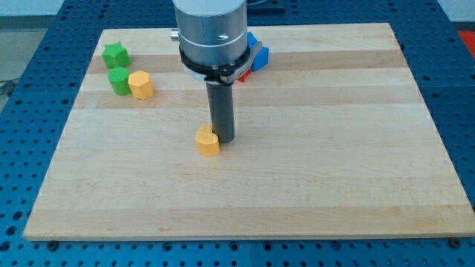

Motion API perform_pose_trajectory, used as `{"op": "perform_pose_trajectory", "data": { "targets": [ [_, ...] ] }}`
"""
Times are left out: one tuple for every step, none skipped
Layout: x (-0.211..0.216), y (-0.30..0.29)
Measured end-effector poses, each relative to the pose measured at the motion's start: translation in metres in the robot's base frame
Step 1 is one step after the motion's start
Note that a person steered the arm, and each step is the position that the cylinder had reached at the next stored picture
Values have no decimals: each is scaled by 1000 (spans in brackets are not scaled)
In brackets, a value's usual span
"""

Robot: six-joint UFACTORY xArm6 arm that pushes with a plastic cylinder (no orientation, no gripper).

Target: Slide the yellow heart towards the bottom center of the board

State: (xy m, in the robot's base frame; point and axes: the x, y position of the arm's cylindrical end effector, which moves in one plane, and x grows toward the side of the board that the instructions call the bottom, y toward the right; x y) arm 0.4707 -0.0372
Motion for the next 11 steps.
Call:
{"op": "perform_pose_trajectory", "data": {
  "targets": [
    [-46,-4],
    [-48,-13],
    [-35,-41],
    [-4,-45],
    [36,-32],
    [67,-12],
    [69,-12],
    [68,-12],
    [18,-17],
    [16,18],
    [16,21]
  ]
}}
